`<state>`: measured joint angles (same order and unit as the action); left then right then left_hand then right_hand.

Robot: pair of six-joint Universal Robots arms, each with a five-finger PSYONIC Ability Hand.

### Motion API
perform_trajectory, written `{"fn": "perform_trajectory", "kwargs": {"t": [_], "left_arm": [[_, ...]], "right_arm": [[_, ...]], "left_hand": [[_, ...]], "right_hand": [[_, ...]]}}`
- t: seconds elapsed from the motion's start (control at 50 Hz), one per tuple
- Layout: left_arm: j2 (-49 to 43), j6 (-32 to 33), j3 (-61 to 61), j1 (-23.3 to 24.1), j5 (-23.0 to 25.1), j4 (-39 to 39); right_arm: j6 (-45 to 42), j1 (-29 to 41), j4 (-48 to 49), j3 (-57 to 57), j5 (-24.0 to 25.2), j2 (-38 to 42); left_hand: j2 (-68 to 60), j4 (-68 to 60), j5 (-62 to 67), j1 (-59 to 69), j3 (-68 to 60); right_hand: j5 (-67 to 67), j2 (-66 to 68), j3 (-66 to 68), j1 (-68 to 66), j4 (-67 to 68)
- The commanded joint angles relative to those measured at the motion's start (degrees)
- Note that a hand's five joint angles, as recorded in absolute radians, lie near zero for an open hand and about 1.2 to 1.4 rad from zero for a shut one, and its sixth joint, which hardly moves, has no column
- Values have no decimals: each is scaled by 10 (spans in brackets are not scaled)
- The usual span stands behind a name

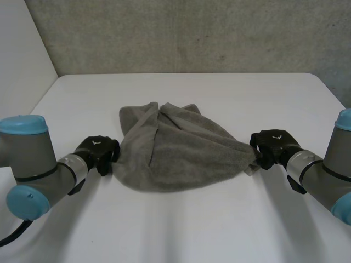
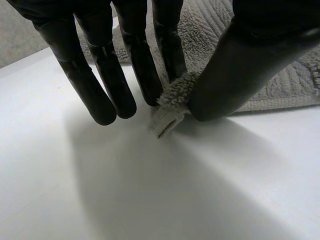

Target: Fold the towel.

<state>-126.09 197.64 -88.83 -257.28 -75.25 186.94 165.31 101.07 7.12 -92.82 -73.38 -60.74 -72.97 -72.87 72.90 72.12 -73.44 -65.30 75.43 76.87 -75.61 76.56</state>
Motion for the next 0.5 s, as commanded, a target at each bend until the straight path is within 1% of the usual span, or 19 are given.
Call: {"fn": "perform_trajectory", "kwargs": {"t": [0.02,0.04,0.06,0.16,0.28,0.32,0.34,0.38,0.4,0.46,0.48,0.5], "left_arm": [[7,-1,-11,11,0,9],[7,-1,-11,11,0,9],[9,-1,-14,13,0,9],[21,-3,-24,18,0,9],[75,-41,-48,16,3,17],[114,-61,-60,12,5,16],[114,-61,-60,12,5,16],[164,-76,-75,7,6,11],[164,-76,-75,7,6,11],[254,-91,-88,3,7,10],[255,-91,-88,3,7,10],[285,-99,-86,3,6,9]], "right_arm": [[0,0,0,0,1,0],[0,0,0,0,1,0],[-1,0,0,0,1,0],[-4,0,0,-1,1,-1],[-10,3,-11,7,0,-18],[-24,1,-25,13,1,-45],[-24,1,-25,13,1,-45],[-48,1,-59,27,5,-91],[-48,1,-59,27,5,-91],[-94,-2,-153,69,29,-180],[-94,-2,-153,69,29,-180],[-103,-5,-182,92,38,-206]], "left_hand": [[-8,-9,-91,16,-3],[-8,-9,-91,17,-4],[-68,-69,-31,77,-64],[-70,-71,-29,79,-66],[-70,-71,-29,79,-66],[-70,-71,-29,79,-66],[-70,-71,-29,79,-66],[-70,-71,-29,79,-66],[-70,-71,-29,79,-66],[-70,-71,-29,79,-66],[-70,-71,-29,79,-66],[-70,-71,-29,79,-66]], "right_hand": [[-47,46,31,-44,34],[-47,46,31,-44,34],[-47,46,31,-44,34],[-47,46,31,-44,34],[-47,46,31,-44,34],[-47,46,31,-44,34],[-47,46,31,-44,34],[-47,46,31,-44,34],[-47,46,31,-44,34],[-47,46,31,-44,34],[-47,46,31,-44,34],[-47,46,31,-44,34]]}}
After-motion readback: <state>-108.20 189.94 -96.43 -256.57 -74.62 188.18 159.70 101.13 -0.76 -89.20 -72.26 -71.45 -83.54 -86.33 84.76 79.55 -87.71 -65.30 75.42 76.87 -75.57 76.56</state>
